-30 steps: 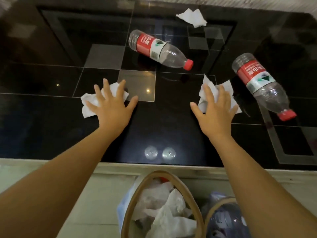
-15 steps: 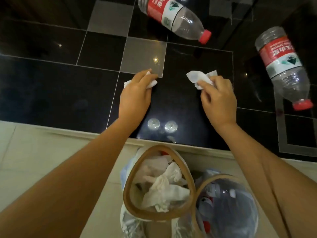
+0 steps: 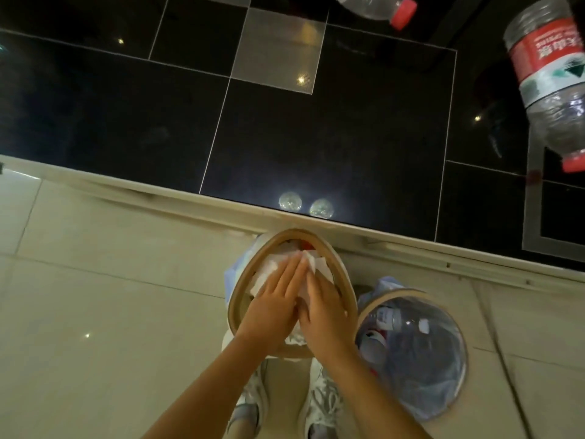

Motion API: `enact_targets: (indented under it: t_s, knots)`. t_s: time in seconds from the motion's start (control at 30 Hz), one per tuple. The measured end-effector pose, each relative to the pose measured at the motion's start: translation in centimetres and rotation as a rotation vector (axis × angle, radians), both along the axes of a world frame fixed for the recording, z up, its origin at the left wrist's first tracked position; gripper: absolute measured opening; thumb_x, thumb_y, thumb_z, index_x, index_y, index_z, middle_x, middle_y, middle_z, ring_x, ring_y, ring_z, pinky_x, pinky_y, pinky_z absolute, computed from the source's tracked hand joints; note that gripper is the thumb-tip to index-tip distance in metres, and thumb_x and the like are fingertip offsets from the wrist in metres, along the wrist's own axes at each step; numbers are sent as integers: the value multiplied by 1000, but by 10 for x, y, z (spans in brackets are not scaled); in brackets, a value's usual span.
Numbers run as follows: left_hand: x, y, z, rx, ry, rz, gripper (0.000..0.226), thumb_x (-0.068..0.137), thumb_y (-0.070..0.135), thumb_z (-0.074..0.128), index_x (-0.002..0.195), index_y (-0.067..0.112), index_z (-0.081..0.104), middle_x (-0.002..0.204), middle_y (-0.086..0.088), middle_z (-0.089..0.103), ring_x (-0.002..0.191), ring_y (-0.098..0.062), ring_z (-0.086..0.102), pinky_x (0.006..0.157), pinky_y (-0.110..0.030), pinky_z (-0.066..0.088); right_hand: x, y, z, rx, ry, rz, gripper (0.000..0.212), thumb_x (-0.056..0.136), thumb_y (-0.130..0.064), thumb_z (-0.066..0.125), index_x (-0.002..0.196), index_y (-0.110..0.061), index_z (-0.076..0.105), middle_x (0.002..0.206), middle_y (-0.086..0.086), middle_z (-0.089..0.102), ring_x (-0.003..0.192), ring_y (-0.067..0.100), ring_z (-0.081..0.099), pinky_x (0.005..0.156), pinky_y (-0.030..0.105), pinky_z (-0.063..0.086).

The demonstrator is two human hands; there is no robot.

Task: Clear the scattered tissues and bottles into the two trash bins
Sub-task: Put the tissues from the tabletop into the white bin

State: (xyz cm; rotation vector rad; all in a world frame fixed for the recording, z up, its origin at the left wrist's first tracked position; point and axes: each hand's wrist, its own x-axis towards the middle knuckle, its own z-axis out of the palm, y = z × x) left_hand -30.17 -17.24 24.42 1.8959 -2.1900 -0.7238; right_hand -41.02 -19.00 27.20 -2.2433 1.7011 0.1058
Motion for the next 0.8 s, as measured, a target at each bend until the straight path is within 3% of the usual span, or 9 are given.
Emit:
enact_targets:
  t_s: [0.03,0.1,0.17,0.27,0.33,0.5,0.57,0.7,0.8]
  knots:
    - [1,2,-10,27,-84,-32,71,93,39,51,151,13,19,158,-7,15,145,-28,18,109,-48,36,-4,1,-6,78,27,12,56,91,-20,46,144,-10,29,141,0,49,128,21,49,103,37,43]
    - [3,2,-21,57,-205,-75,83,87,51,58,150,12,21,158,-11,16,145,-31,17,107,-53,35,-19,1,-23,137,30,96,61,87,-36,38,142,-10,39,143,17,45,130,34,45,105,52,33]
    - [0,-6,-7,22,-208,-105,82,88,50,57,151,14,20,159,-9,15,146,-29,14,109,-51,33,-32,-7,-13,187,25,134,58,87,-35,32,134,-7,51,140,17,49,129,33,46,105,50,29]
    - [2,-26,33,-162,-82,-105,76,89,40,60,150,17,21,157,-5,22,145,-23,19,112,-45,33,-25,-28,35,9,-204,166,40,90,-25,44,120,-5,61,125,13,61,116,27,58,94,42,49]
    - [6,-42,64,-308,3,-116,64,92,32,56,147,18,28,153,-2,30,143,-19,25,112,-38,32,-25,-38,64,-132,-352,141,29,89,-19,54,112,-4,64,115,12,65,105,23,60,87,34,52]
    - [9,-102,135,-551,-42,-113,58,90,28,58,143,22,36,150,1,37,141,-15,30,106,-38,36,-30,-84,122,-371,-500,117,27,93,-18,54,114,-4,62,116,11,63,106,22,59,89,34,49]
    - [6,-136,149,-531,-136,-25,55,93,33,50,145,23,34,152,1,33,142,-16,28,108,-43,33,-38,-117,131,-387,-485,48,33,94,-21,54,124,-9,58,129,8,57,118,22,54,96,37,46]
    - [6,-213,147,-296,-254,153,63,93,49,35,150,26,20,159,0,17,146,-17,11,115,-49,17,-55,-189,138,-342,-318,-125,49,95,-34,44,140,-18,42,149,7,36,136,24,35,106,46,37]
    - [6,-264,130,-172,-232,248,65,96,54,26,152,26,8,161,1,3,147,-16,-3,115,-48,1,-65,-240,134,-306,-204,-184,56,96,-38,44,147,-20,30,156,8,21,143,26,19,113,50,26]
